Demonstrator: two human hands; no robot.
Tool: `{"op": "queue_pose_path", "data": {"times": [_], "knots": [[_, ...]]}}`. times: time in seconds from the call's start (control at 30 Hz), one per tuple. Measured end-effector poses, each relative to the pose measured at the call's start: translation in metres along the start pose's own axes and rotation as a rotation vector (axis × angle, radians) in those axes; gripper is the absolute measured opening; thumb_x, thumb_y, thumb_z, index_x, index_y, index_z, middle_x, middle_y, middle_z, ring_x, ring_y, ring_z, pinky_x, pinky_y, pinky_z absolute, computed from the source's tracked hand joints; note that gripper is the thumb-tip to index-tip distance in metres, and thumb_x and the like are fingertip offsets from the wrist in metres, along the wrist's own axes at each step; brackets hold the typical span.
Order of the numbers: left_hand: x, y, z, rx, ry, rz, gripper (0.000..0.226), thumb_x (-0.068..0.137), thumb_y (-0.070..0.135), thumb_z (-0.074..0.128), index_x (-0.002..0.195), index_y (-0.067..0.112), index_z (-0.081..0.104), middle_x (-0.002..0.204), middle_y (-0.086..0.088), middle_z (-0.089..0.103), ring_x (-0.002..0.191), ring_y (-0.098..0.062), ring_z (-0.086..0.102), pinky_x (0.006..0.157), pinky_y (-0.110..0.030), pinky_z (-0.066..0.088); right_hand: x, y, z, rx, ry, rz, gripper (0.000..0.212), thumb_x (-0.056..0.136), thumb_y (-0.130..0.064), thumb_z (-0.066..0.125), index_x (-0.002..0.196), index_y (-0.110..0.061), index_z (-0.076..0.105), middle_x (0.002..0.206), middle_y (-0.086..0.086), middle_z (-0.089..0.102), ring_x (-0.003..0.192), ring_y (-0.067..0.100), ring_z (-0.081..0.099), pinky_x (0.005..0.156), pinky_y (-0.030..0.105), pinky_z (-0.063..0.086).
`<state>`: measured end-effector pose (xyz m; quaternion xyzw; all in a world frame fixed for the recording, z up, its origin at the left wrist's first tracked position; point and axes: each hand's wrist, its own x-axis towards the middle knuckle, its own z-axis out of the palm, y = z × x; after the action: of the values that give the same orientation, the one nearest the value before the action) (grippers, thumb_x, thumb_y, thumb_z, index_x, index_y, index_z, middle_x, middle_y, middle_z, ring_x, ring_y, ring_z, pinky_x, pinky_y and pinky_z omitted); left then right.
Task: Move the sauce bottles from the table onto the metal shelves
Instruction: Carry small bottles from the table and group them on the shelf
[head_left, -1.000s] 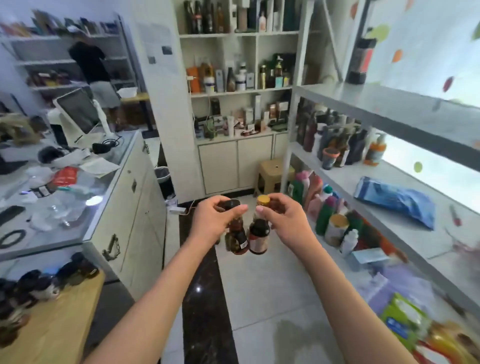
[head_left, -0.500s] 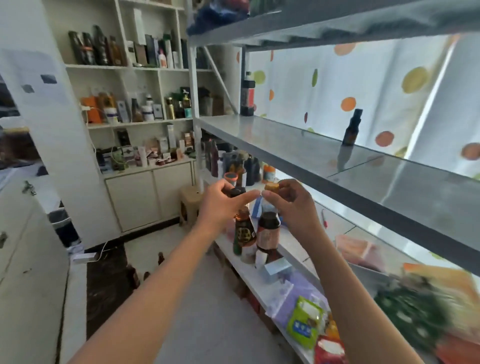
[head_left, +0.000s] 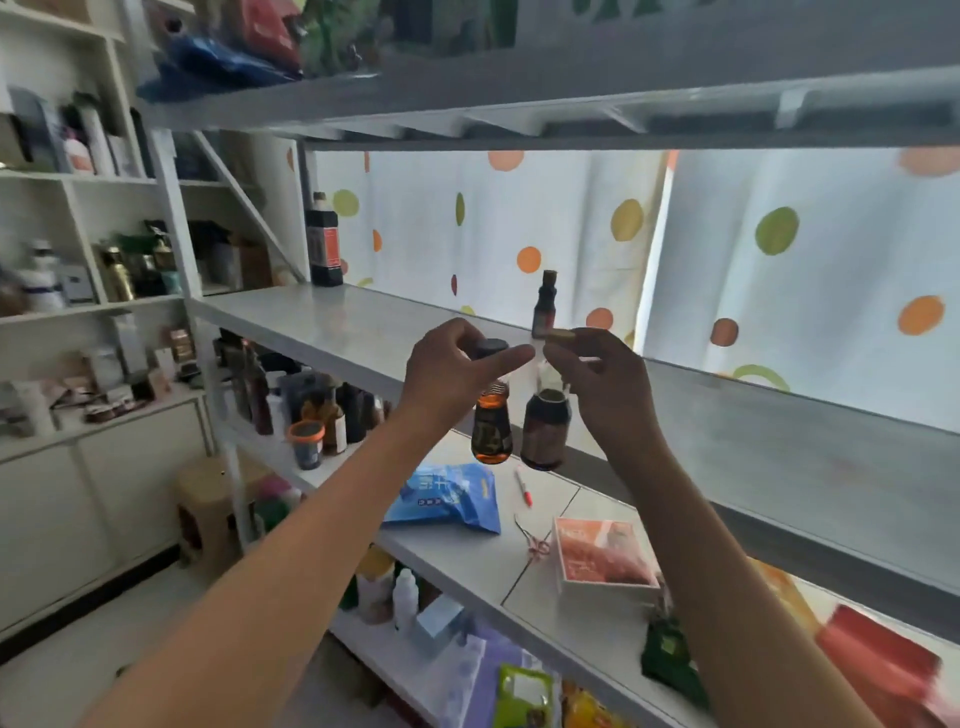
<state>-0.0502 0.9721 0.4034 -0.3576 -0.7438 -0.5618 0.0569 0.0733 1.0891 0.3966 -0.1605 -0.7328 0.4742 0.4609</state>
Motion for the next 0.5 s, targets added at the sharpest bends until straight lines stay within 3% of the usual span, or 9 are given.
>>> {"op": "queue_pose_path", "data": {"times": [0.2, 0.27, 0.37, 0.5], "knots": [[0.058, 0.0, 0.032, -0.026, -0.095, 0.112, 0.049, 0.07, 0.065, 0.073, 0.083, 0.019, 0.06, 0.08, 0.01, 0.062, 0.077, -0.004, 0.059, 0.069, -0.025, 0.046, 0.045, 0.011, -0.002, -0.075, 0.181, -0.014, 0.012, 0.082, -0.032, 0.079, 0.086, -0.025, 0.07, 0.096, -0.012, 0.071, 0.084, 0.005, 0.067, 0.073, 0.025, 0.054], [0.071, -0.002, 0.043, -0.046, -0.117, 0.123, 0.048, 0.072, 0.063, 0.072, 0.086, 0.018, 0.061, 0.08, 0.012, 0.061, 0.077, -0.003, 0.058, 0.067, -0.022, 0.044, 0.059, 0.016, -0.003, -0.117, 0.237, -0.026, 0.013, 0.08, -0.031, 0.08, 0.085, -0.024, 0.07, 0.092, -0.014, 0.071, 0.086, 0.002, 0.067, 0.074, 0.02, 0.051], [0.088, -0.006, 0.058, -0.067, -0.141, 0.121, 0.046, 0.074, 0.061, 0.071, 0.087, 0.019, 0.06, 0.08, 0.014, 0.058, 0.078, -0.004, 0.058, 0.065, -0.018, 0.041, 0.076, 0.028, -0.004, -0.18, 0.293, -0.022, 0.014, 0.079, -0.029, 0.081, 0.085, -0.022, 0.07, 0.089, -0.014, 0.07, 0.084, -0.001, 0.065, 0.063, 0.004, 0.042], [0.103, -0.013, 0.075, -0.079, -0.183, 0.091, 0.043, 0.077, 0.059, 0.069, 0.088, 0.019, 0.06, 0.079, 0.014, 0.058, 0.079, -0.005, 0.058, 0.066, -0.019, 0.038, 0.089, 0.043, -0.007, -0.309, 0.324, 0.005, 0.027, 0.079, -0.036, 0.08, 0.094, -0.016, 0.069, 0.096, -0.009, 0.069, 0.087, 0.007, 0.066, 0.058, 0.005, 0.042]]}}
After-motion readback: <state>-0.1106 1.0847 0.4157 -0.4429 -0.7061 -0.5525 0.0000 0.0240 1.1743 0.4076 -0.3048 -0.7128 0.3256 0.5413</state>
